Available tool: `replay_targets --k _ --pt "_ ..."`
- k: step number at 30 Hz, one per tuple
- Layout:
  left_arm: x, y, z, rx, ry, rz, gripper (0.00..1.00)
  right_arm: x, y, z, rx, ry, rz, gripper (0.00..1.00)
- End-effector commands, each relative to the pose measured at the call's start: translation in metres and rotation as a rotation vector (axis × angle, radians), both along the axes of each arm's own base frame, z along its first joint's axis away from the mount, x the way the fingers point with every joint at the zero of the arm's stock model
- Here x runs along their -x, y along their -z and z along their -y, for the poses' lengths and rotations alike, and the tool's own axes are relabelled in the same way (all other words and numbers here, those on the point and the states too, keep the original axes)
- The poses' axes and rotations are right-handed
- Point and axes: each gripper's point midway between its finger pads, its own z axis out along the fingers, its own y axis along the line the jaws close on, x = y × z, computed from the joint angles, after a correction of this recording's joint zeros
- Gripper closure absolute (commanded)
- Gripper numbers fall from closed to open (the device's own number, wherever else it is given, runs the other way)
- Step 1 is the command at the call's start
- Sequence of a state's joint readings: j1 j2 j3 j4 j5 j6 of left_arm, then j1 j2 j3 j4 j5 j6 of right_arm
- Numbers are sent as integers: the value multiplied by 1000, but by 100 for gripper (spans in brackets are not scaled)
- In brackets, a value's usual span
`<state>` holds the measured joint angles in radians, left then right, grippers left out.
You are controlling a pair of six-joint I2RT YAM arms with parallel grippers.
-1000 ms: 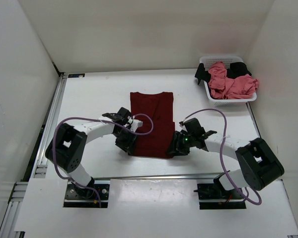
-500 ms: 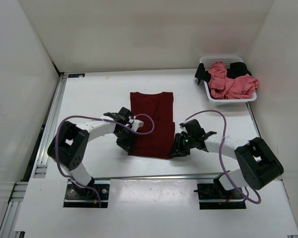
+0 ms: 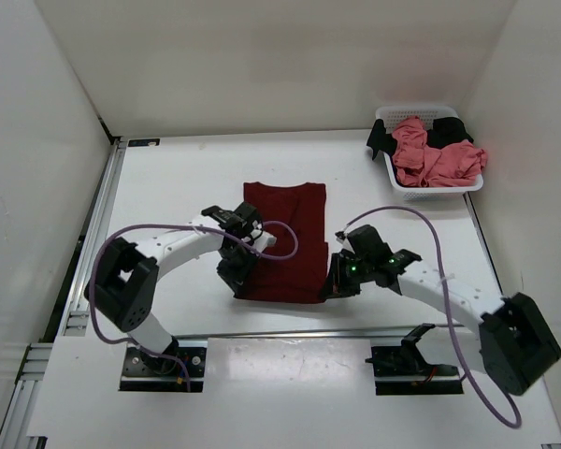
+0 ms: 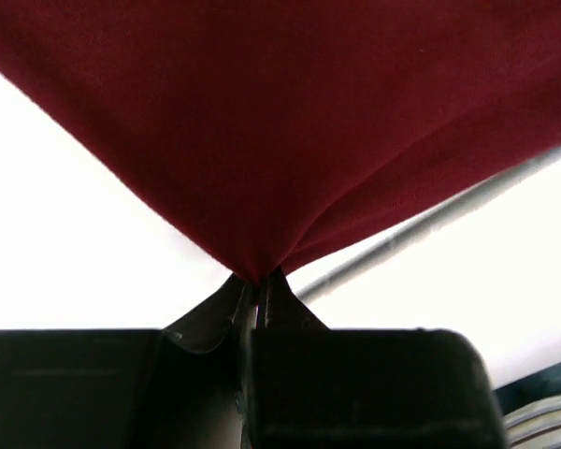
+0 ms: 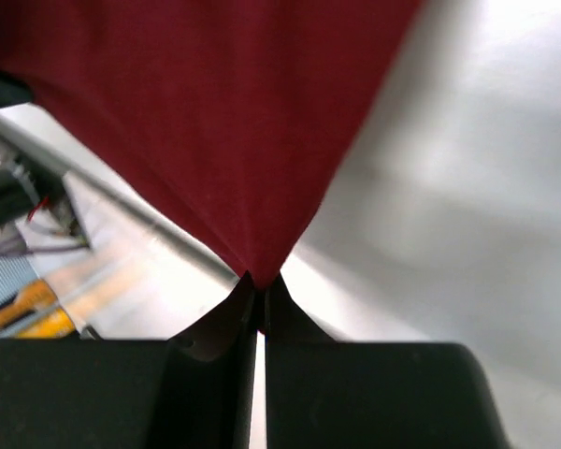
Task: Fold and stack the t-shirts
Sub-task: Grab one side of the 2/3 rectangular tshirt with both arms, then fold the long partially folded tshirt into a neat square
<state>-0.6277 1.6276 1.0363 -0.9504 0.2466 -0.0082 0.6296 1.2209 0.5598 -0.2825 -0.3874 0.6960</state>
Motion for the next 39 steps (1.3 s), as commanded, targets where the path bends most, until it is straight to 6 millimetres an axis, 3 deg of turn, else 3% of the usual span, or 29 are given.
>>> replay_targets --k 1,5,7,9,11,14,17,18,20,21,23,24,27,31,39 --pt "27 -38 -28 -137 64 3 89 26 -24 6 38 -47 -10 100" --pt "54 -61 -38 -170 114 -34 89 47 -50 3 20 -36 -13 100" --pt "60 -79 -36 -152 143 -9 89 57 -73 -4 -10 -65 19 100" --pt "60 -93 -39 -148 142 10 89 67 -83 -3 22 -77 22 100" --pt "48 -113 -36 -105 133 115 89 68 -107 -6 2 -81 32 100" --pt "26 -138 -31 -87 115 239 89 53 -137 -13 -28 -66 95 100" --pt "-6 -157 -22 -54 42 282 89 22 -146 -13 -33 -36 113 100" --pt "-17 -152 -16 -64 27 251 89 7 -148 -16 -37 -25 94 100" --pt "-43 -163 -9 -31 -25 266 89 -5 -145 -16 -36 -56 87 100" --pt "-54 -156 -6 -50 -36 242 89 -18 -137 -14 -23 -36 58 100" --pt "-69 -156 0 -22 -64 224 89 -23 -132 -13 -36 -42 18 100" --pt "-85 -154 0 -22 -93 228 89 -36 -125 -11 -45 -22 11 100" --pt "-109 -149 -1 -16 -136 223 89 -53 -110 -6 -72 20 -44 100" --pt "-133 -132 7 -3 -160 171 89 -82 -107 -4 -111 48 -56 100" --pt "-176 -116 0 -25 -220 184 89 -133 -92 -4 -131 67 -114 100"
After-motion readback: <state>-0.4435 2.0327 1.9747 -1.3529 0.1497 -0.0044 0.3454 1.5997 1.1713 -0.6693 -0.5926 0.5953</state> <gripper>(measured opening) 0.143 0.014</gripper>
